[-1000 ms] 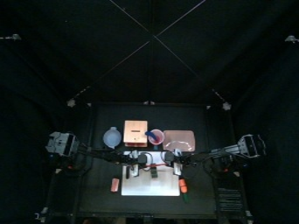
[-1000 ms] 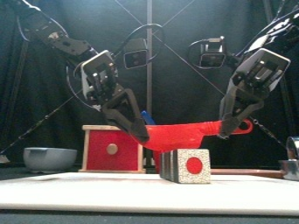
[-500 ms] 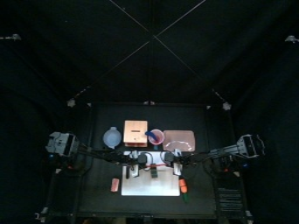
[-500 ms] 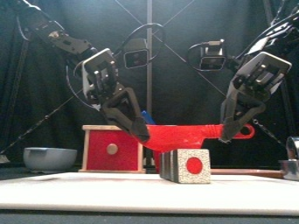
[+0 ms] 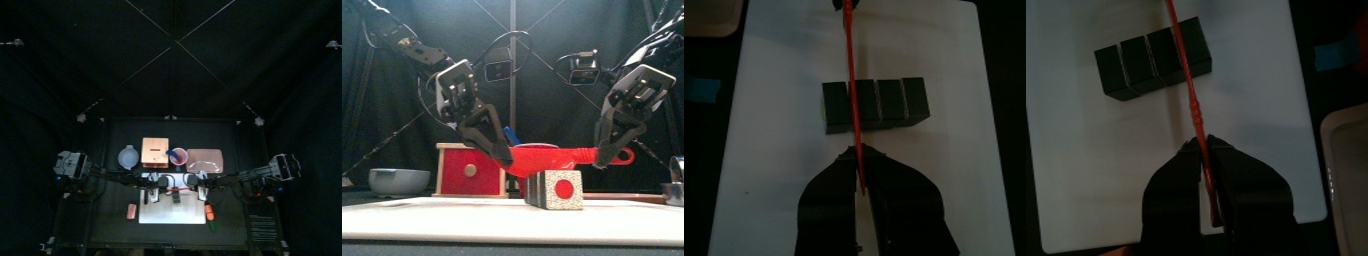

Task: Place sushi on board then cut the sushi with the knife then place the pieces on the plate
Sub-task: Cut the sushi into 4 pieces

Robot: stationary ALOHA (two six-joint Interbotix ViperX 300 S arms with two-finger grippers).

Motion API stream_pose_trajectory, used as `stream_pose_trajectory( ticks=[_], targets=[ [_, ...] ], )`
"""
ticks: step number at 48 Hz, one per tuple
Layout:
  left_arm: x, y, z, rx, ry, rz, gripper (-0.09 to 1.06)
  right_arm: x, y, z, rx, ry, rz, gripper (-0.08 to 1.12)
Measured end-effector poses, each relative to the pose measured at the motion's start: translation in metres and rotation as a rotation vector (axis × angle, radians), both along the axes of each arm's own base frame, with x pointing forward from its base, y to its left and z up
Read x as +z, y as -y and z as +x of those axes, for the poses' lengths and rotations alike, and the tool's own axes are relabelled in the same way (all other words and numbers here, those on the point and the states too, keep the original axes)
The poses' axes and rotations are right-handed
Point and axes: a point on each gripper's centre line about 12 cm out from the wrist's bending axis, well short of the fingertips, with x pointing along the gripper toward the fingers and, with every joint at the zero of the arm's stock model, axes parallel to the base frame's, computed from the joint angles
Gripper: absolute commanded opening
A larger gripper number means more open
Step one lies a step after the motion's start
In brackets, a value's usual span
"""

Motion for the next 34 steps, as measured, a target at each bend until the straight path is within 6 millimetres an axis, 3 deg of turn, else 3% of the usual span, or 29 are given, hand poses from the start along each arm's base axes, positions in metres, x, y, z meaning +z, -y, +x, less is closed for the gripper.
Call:
stream_pose_trajectory(
  ticks=[17, 34],
  targets=[
    [-0.026, -0.002, 0.002, -0.008, -0.059, 0.021, 0.42, -0.023, -0.001, 0.003, -0.027, -0.075, 0.025, 0.32],
    [-0.027, -0.024, 0.005, 0.002, -0.057, 0.064, 0.42, -0.027, 0.013, 0.004, -0.073, -0.085, 0.024, 0.32]
  ],
)
